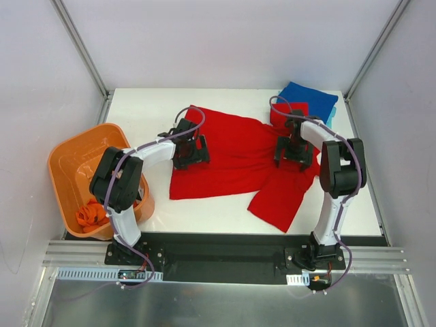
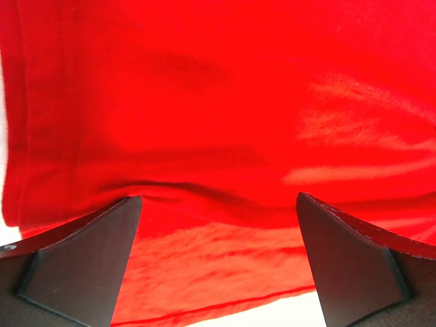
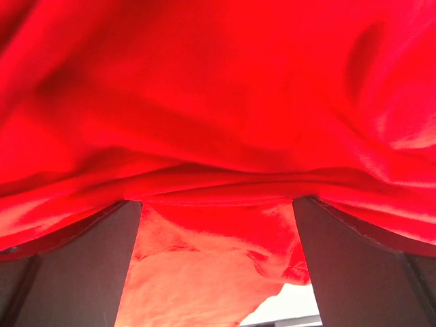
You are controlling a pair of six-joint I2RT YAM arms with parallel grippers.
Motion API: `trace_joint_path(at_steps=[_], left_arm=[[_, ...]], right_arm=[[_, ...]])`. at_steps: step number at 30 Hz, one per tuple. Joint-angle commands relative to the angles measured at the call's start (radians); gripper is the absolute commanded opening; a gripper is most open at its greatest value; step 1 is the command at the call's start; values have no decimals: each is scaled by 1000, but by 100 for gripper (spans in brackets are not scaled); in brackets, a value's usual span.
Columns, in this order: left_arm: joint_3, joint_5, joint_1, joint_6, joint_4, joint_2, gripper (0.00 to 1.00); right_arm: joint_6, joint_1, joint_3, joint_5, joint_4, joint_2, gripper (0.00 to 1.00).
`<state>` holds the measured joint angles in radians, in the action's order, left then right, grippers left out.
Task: Fold and stack the t-shirts
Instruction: Flatten the tshirt out
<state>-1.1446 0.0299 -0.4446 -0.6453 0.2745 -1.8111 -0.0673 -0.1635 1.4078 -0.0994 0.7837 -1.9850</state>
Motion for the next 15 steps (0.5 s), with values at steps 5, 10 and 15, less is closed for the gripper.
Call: trace_joint_path(at_steps=[5,10,15], left_arm=[[-52,8,12,41,8,42,99],[35,13,0,26,8,217,99],[207,-21,-39,-69,38,456,99]], right_arm=[[104,33,215,-63,61,-17,97],[124,-34,56,-104,26,191,97],[-11,-122,-200,-166,-38,526,97]])
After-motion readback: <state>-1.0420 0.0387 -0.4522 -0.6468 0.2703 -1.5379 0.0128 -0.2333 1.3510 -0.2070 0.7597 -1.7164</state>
